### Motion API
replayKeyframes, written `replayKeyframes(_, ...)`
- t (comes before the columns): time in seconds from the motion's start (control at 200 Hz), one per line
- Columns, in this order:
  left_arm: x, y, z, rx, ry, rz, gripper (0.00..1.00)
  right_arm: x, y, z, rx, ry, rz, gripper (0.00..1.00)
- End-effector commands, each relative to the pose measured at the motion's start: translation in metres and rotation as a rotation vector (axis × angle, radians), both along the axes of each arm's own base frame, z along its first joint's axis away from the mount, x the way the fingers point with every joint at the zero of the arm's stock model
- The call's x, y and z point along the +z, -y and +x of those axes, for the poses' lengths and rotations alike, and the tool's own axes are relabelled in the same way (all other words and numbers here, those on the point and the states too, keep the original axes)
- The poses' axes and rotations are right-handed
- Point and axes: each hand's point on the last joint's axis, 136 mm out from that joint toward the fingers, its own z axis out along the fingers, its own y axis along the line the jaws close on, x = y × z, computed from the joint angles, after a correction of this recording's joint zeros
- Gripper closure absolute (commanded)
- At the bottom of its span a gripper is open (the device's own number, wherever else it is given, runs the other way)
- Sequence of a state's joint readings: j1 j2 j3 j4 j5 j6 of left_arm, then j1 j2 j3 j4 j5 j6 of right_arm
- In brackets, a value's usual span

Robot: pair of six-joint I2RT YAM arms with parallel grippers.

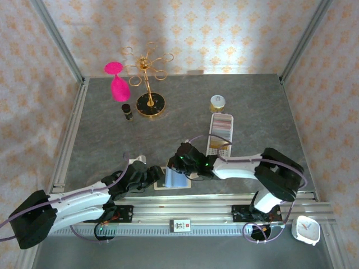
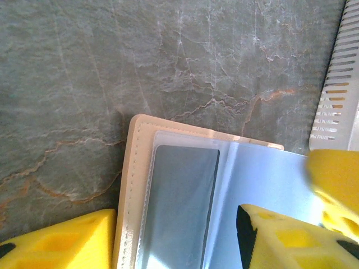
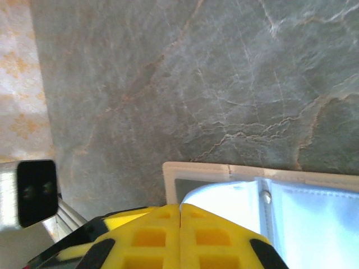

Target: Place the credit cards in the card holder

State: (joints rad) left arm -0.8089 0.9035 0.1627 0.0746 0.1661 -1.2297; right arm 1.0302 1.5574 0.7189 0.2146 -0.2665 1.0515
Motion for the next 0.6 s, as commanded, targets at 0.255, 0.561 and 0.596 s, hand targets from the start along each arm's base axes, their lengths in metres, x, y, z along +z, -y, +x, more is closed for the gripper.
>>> replayKeyframes(0.255,0.022,-0.028,-0.001,0.090,0.065,0.025,0.42,-0.022,0.042,-0.001,-0.016,0.029,-0.182,1.00)
replayKeyframes(0.561,0.058,0.008,0.009,-0.044,0.119,-0.027,0.41,-0.029,0.046,-0.003,-0.013,0.024,-0.172,1.00)
replayKeyframes(0.596,0.059,0.016,0.009,-0.073,0.116,-0.029,0.41,-0.028,0.045,-0.003,-0.015,0.024,-0.162,1.00)
